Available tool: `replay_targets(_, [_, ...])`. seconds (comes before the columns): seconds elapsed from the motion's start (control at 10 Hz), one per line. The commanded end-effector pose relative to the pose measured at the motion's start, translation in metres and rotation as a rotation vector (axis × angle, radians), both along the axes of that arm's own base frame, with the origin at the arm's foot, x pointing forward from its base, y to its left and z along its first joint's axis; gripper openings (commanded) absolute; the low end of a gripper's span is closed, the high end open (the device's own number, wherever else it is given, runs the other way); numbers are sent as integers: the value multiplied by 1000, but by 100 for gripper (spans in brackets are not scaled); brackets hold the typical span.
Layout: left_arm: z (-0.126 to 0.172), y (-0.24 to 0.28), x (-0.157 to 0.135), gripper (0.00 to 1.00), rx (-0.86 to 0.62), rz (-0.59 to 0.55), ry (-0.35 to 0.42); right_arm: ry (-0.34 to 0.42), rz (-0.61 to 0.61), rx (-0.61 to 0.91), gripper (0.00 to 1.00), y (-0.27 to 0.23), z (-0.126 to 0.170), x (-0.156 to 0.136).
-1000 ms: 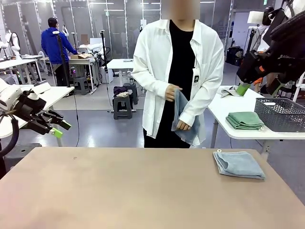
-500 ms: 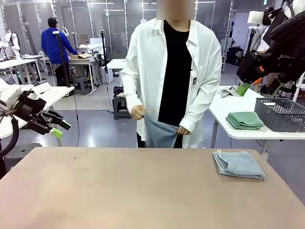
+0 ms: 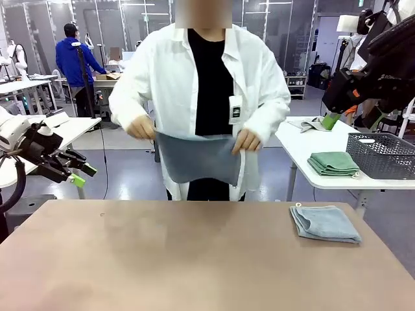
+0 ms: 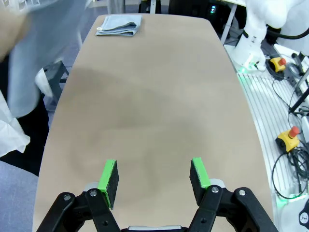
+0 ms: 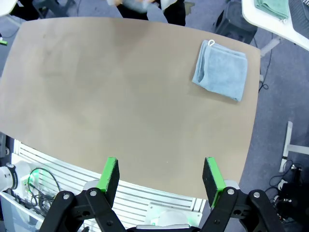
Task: Fold the towels and place them in the basket.
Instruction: When a person lays out a Towel with hook on the table, fold it in half twice.
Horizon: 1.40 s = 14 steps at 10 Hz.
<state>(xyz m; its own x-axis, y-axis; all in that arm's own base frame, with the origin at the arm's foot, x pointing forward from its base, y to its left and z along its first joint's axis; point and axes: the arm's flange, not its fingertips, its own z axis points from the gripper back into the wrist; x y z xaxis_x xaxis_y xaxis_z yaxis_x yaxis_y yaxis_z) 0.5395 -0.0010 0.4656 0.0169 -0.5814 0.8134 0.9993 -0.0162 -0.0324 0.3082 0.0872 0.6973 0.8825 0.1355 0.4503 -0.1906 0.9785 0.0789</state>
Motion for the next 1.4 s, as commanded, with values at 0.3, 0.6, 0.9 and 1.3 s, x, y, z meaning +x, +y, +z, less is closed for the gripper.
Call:
replay_targets(0.3, [3, 0, -1, 75, 16, 4, 0, -2, -3, 3, 87, -1, 0, 0])
replay_targets(0.6, [3, 0, -1, 75, 16, 4, 0, -2, -3, 3, 87, -1, 0, 0])
replay_targets(0.9, [3, 0, -1, 75, 16, 4, 0, -2, -3, 3, 87, -1, 0, 0])
replay_targets(1.3, [3, 0, -1, 75, 16, 4, 0, -2, -3, 3, 87, -1, 0, 0])
